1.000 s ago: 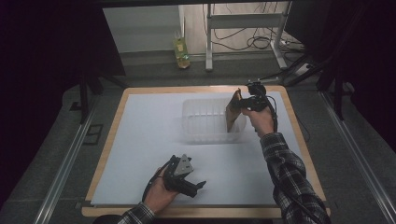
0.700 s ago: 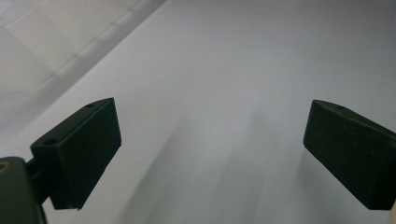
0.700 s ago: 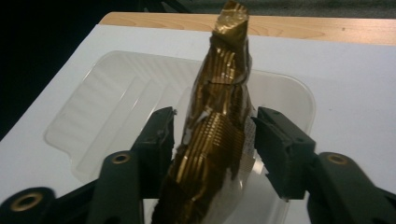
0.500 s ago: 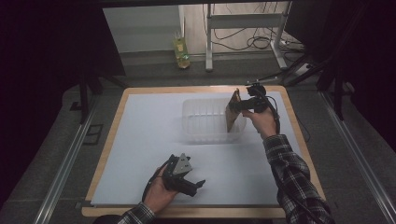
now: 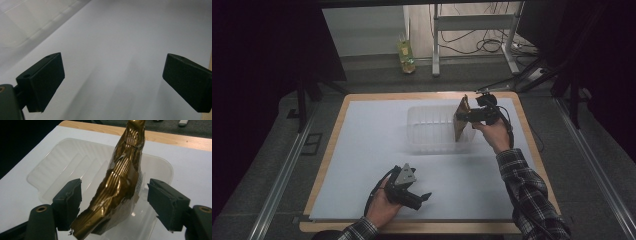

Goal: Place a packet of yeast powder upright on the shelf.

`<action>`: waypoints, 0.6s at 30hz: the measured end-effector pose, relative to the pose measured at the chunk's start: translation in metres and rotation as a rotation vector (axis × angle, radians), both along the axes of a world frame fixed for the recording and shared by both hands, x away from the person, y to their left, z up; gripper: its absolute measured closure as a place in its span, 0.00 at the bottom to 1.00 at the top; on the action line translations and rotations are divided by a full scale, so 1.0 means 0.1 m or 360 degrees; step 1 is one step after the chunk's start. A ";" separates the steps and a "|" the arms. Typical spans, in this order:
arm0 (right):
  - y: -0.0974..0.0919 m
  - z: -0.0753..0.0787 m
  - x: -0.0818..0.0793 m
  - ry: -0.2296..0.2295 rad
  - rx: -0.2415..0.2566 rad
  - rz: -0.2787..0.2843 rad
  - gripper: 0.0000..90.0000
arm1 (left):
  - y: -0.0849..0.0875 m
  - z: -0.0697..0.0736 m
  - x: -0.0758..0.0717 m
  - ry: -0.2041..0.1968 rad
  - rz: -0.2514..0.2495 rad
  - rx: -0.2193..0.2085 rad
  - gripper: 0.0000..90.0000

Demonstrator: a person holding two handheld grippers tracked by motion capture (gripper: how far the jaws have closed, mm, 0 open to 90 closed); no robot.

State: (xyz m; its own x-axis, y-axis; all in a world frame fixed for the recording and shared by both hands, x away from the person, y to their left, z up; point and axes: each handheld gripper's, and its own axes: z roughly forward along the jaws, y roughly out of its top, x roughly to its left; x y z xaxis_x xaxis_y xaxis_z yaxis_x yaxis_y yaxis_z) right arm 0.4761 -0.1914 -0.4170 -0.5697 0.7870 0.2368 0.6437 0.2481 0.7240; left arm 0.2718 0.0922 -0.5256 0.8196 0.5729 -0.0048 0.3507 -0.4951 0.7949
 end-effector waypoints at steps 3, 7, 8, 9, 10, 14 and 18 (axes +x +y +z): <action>0.00 0.00 -0.02 -0.0018 -0.0011 0.0023 0.28 | 0.00 0.00 0.00 -0.0001 0.0001 0.0008 0.04; 0.01 0.02 -0.06 -0.0036 -0.0021 0.0056 0.25 | 0.00 0.00 0.00 0.0002 0.0001 0.0007 0.05; 0.01 0.03 -0.07 -0.0034 -0.0002 0.0066 0.24 | 0.00 0.00 0.00 0.0002 0.0001 0.0006 0.05; 0.01 0.04 -0.09 -0.0040 0.0005 0.0080 0.23 | 0.00 0.00 0.00 0.0002 0.0001 0.0006 0.05; 0.01 0.04 -0.09 -0.0040 0.0005 0.0080 0.23 | 0.00 0.00 0.00 0.0000 0.0000 0.0010 0.05; 0.03 0.07 -0.14 -0.0056 0.0015 0.0116 0.21 | -0.01 -0.01 0.00 -0.0015 -0.0003 0.0026 0.05; 0.04 0.09 -0.20 -0.0109 -0.0014 0.0113 0.16 | -0.02 -0.02 -0.01 -0.0025 -0.0007 0.0036 0.04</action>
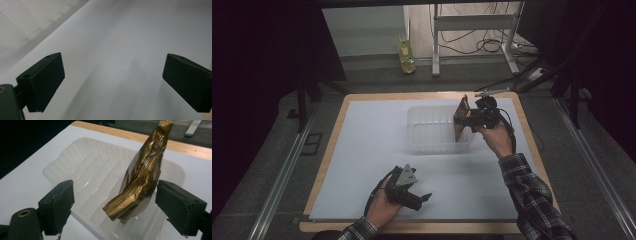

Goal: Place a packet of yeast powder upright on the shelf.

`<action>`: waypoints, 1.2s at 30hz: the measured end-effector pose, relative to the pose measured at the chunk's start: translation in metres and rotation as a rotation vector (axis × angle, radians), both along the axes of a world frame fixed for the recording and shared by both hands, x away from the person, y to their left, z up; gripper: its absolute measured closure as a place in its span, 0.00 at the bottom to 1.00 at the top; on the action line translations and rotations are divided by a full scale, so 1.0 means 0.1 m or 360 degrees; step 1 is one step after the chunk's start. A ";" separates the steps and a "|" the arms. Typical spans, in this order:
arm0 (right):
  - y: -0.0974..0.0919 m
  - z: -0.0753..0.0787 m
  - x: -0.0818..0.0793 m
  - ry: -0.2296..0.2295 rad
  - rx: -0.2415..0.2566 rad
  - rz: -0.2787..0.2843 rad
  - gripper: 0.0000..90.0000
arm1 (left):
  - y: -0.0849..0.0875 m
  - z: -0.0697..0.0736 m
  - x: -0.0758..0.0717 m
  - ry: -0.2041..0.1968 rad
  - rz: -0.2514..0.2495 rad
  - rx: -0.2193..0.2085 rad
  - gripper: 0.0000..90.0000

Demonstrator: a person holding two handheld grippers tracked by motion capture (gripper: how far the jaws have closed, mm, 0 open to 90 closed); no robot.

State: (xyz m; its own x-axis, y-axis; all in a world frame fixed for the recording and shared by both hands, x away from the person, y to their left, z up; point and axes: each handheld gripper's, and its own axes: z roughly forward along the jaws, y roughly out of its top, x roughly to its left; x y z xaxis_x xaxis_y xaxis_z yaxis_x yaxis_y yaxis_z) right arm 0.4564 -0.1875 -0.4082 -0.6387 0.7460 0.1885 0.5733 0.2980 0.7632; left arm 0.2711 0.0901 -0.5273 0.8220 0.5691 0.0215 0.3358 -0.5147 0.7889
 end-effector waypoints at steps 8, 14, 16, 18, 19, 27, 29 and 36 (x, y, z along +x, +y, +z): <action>-0.04 -0.01 -0.08 -0.0060 -0.0047 0.0031 0.12 | 0.00 0.00 0.00 -0.0009 0.0001 -0.0001 0.04; -0.06 -0.05 -0.17 -0.0079 -0.0059 0.0076 0.10 | -0.01 -0.01 0.00 -0.0012 -0.0006 0.0010 0.04; -0.06 -0.07 -0.21 -0.0090 -0.0070 0.0088 0.08 | -0.01 -0.01 0.00 -0.0014 -0.0007 0.0014 0.04; -0.06 -0.08 -0.24 -0.0102 -0.0088 0.0094 0.07 | -0.01 -0.02 -0.01 -0.0016 -0.0005 0.0013 0.04; -0.06 -0.10 -0.27 -0.0114 -0.0099 0.0104 0.06 | -0.01 -0.02 -0.01 -0.0018 -0.0007 0.0012 0.04; -0.06 -0.16 -0.37 -0.0143 -0.0099 0.0140 0.03 | -0.01 -0.02 -0.01 -0.0028 -0.0008 0.0013 0.04; -0.06 -0.17 -0.40 -0.0152 -0.0105 0.0141 0.02 | -0.01 -0.02 -0.01 -0.0032 -0.0008 0.0014 0.04; -0.05 -0.24 -0.48 -0.0151 -0.0126 0.0164 0.01 | -0.02 -0.02 -0.01 -0.0039 -0.0004 0.0009 0.04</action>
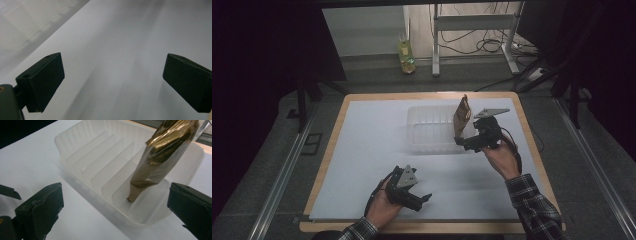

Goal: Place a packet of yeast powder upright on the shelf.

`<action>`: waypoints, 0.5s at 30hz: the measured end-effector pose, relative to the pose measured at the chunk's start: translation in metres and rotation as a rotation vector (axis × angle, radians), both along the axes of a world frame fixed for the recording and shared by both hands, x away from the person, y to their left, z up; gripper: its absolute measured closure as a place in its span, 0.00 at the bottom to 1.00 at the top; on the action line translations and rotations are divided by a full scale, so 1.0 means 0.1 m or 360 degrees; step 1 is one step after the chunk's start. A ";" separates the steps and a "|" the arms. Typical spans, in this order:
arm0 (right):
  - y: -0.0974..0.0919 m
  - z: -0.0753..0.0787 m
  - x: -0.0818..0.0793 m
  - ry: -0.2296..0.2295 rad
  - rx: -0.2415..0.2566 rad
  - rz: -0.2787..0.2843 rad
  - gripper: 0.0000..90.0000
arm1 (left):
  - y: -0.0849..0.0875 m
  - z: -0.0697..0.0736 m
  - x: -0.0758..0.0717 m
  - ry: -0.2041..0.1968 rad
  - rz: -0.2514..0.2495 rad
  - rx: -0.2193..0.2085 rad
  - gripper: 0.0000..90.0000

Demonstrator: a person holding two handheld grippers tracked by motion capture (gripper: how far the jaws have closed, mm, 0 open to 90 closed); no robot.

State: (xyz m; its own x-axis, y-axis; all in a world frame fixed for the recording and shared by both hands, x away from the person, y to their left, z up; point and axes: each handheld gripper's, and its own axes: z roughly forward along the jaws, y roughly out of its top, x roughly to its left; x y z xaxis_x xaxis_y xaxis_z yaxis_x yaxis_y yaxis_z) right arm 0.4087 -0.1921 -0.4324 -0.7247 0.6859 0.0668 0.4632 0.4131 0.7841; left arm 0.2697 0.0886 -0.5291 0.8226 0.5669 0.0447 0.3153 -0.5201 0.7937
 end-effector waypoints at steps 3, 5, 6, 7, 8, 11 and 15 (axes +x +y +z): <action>0.00 -0.02 -0.03 -0.0002 -0.0004 0.0006 0.01 | 0.00 0.00 0.00 -0.0002 -0.0001 0.0003 0.04; -0.01 -0.03 -0.07 -0.0001 -0.0018 0.0015 0.01 | 0.00 0.00 0.00 -0.0006 -0.0006 0.0014 0.04; -0.01 -0.03 -0.07 -0.0001 -0.0018 0.0015 0.01 | 0.00 0.00 0.00 -0.0007 -0.0006 0.0015 0.04; -0.01 -0.04 -0.09 -0.0004 -0.0019 0.0015 0.01 | 0.00 0.00 0.00 -0.0006 -0.0007 0.0015 0.04; -0.01 -0.05 -0.10 -0.0008 -0.0026 0.0018 0.01 | 0.00 0.00 0.00 -0.0006 -0.0007 0.0016 0.04; -0.03 -0.07 -0.14 -0.0029 -0.0057 0.0013 0.01 | 0.00 0.00 0.00 -0.0010 -0.0007 0.0015 0.04; -0.05 -0.11 -0.20 -0.0053 -0.0070 0.0004 0.01 | -0.01 0.00 -0.01 -0.0010 -0.0003 0.0004 0.04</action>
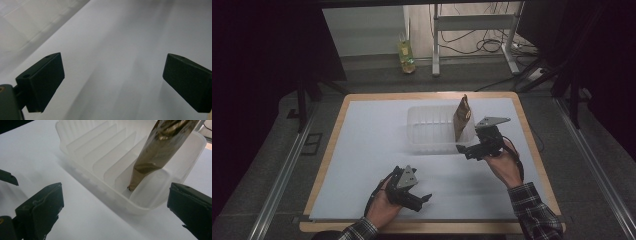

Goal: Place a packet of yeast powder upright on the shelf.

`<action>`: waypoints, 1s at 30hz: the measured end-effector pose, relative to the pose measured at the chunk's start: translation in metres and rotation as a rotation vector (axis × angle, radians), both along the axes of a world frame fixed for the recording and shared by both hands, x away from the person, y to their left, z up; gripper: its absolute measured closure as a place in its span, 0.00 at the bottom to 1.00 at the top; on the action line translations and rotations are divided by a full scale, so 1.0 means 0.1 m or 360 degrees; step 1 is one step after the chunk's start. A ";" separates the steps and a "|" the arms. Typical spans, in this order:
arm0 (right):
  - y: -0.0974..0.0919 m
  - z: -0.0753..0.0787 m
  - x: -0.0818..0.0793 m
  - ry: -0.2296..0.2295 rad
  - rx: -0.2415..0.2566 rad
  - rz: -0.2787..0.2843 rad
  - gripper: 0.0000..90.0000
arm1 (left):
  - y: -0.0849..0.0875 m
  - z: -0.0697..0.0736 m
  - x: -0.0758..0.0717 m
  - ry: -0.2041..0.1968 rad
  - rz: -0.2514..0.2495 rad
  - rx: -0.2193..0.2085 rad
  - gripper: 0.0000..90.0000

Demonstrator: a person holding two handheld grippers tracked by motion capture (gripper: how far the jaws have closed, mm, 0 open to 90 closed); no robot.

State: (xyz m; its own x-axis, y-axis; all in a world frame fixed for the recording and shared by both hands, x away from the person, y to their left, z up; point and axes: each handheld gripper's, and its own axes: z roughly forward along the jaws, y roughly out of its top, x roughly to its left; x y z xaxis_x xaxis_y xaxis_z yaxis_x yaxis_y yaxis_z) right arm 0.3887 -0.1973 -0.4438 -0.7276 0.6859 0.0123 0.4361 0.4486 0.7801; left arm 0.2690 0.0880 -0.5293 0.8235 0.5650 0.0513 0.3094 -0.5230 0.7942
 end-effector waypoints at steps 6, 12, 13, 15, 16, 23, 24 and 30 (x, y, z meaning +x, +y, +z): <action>-0.03 -0.05 -0.05 0.0003 -0.0041 0.0011 0.01 | 0.00 0.00 0.00 -0.0001 -0.0002 0.0001 0.04; -0.08 -0.06 -0.12 0.0015 -0.0013 0.0028 0.01 | 0.00 0.00 0.00 -0.0003 -0.0009 0.0014 0.04; -0.09 -0.07 -0.13 0.0016 -0.0014 0.0027 0.01 | 0.00 0.00 0.00 -0.0003 -0.0011 0.0015 0.04; -0.11 -0.07 -0.16 0.0019 -0.0016 0.0029 0.01 | 0.00 0.00 0.00 0.0000 -0.0012 0.0013 0.04; -0.11 -0.08 -0.17 0.0024 -0.0017 0.0032 0.01 | 0.00 0.00 0.00 0.0000 -0.0009 0.0011 0.04; -0.16 -0.12 -0.23 0.0043 -0.0024 0.0035 0.00 | 0.02 0.01 0.00 0.0004 -0.0004 0.0011 0.04; -0.17 -0.12 -0.24 0.0046 -0.0025 0.0034 0.00 | 0.02 0.01 0.00 0.0004 -0.0004 0.0012 0.04; -0.21 -0.13 -0.30 0.0048 -0.0024 0.0035 0.00 | 0.03 0.02 0.00 0.0001 0.0001 0.0012 0.04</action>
State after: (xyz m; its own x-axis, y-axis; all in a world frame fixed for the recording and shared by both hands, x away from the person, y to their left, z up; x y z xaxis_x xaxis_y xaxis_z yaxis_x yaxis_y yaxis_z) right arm 0.3590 -0.2179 -0.4564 -0.7420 0.6700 0.0241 0.4491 0.4701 0.7598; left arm 0.2694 0.0908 -0.5278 0.8233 0.5649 0.0549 0.3103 -0.5290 0.7898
